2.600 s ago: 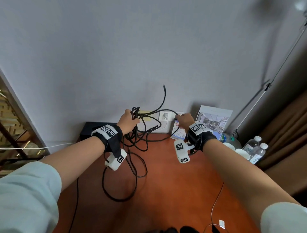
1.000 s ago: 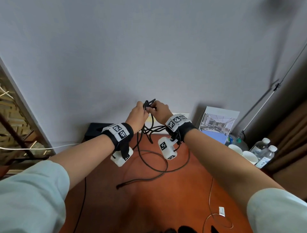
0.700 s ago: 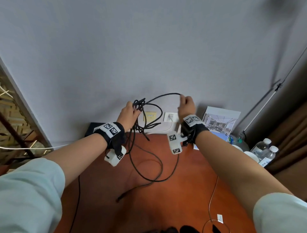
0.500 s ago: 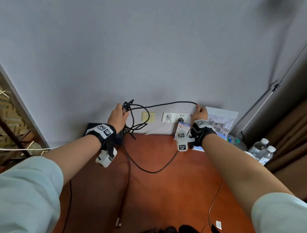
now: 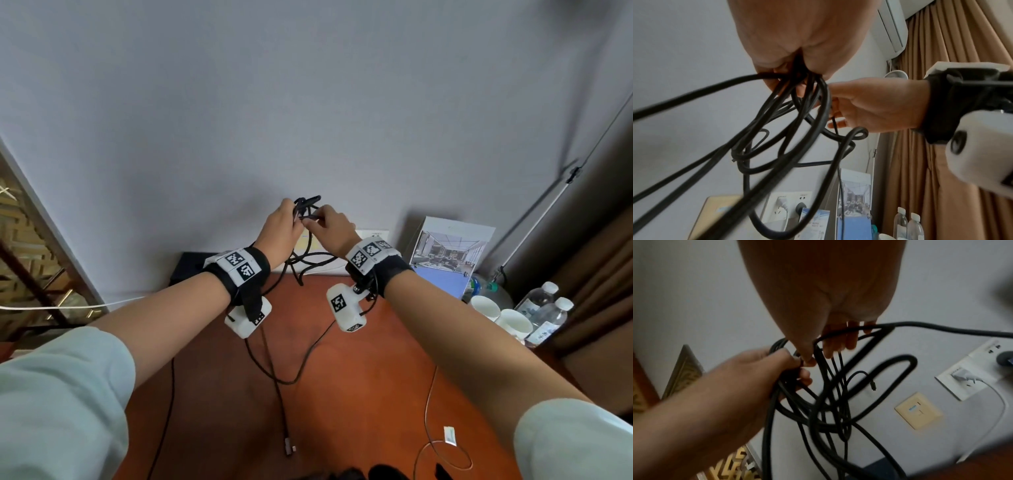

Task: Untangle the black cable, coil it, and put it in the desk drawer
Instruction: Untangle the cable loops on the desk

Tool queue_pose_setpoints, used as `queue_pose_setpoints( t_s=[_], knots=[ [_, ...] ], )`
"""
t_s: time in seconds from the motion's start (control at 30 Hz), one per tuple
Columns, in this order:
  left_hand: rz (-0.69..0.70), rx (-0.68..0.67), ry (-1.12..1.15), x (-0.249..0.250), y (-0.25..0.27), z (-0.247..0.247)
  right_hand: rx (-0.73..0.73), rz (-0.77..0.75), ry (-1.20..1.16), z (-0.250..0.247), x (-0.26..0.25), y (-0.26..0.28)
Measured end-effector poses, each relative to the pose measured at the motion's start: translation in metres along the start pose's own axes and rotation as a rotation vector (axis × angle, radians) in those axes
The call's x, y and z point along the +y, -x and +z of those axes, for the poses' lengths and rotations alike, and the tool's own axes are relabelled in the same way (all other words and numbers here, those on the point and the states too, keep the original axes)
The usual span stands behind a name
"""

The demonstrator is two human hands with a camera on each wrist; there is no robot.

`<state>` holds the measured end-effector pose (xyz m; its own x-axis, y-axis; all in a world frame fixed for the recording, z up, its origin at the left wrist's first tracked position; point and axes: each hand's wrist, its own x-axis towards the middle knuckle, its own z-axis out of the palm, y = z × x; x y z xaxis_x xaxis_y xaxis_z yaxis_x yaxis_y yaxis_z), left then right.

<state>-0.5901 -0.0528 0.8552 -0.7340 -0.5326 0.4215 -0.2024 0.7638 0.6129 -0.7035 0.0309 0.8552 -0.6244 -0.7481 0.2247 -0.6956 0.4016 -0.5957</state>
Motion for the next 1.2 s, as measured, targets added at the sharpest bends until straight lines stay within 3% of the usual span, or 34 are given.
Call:
queue_pose_setpoints(
  t_s=[0.1, 0.2, 0.27, 0.43, 0.5, 0.6, 0.67, 0.7, 0.83, 0.93, 1.07, 1.13, 1.2],
  knots=[
    [-0.046, 0.033, 0.061, 0.004, -0.003, -0.006, 0.099, -0.105, -0.139, -0.006, 0.000, 0.004],
    [-0.112, 0.107, 0.133, -0.006, -0.002, -0.013, 0.261, -0.078, -0.379, -0.019, 0.012, 0.006],
    [-0.139, 0.162, 0.176, -0.016, 0.000, -0.017, 0.419, -0.004, -0.516, -0.028, 0.021, 0.003],
    [-0.238, 0.223, 0.223, -0.036, 0.006, -0.025, 0.702, 0.361, -0.735, -0.055, 0.068, 0.000],
    [-0.262, 0.222, 0.224, -0.045, 0.009, -0.028, 0.675, 0.546, -0.721, -0.066, 0.102, 0.004],
    [-0.271, 0.197, 0.189, -0.054, 0.012, -0.032, 0.461, 0.729, -0.636, -0.076, 0.143, 0.015],
    [-0.262, 0.181, 0.134, -0.053, 0.012, -0.031, 0.360, 0.825, -0.460, -0.076, 0.143, 0.024],
    [-0.258, 0.176, 0.107, -0.051, 0.012, -0.030, 0.298, 0.803, -0.372, -0.075, 0.139, 0.027],
    [-0.196, 0.131, 0.064, -0.038, 0.011, -0.025, 0.197, 0.623, -0.465, -0.058, 0.099, 0.025],
    [-0.128, 0.083, 0.051, -0.022, 0.009, -0.018, 0.054, 0.316, -0.505, -0.037, 0.055, 0.020],
    [-0.083, 0.060, 0.065, -0.002, 0.008, -0.011, -0.140, 0.060, -0.300, -0.024, 0.008, 0.018],
    [-0.089, 0.060, 0.098, 0.000, 0.007, -0.014, -0.126, -0.007, -0.220, -0.023, 0.003, 0.018],
    [-0.107, 0.059, 0.128, -0.002, 0.007, -0.019, -0.034, -0.028, -0.293, -0.026, 0.005, 0.019]
  ],
)
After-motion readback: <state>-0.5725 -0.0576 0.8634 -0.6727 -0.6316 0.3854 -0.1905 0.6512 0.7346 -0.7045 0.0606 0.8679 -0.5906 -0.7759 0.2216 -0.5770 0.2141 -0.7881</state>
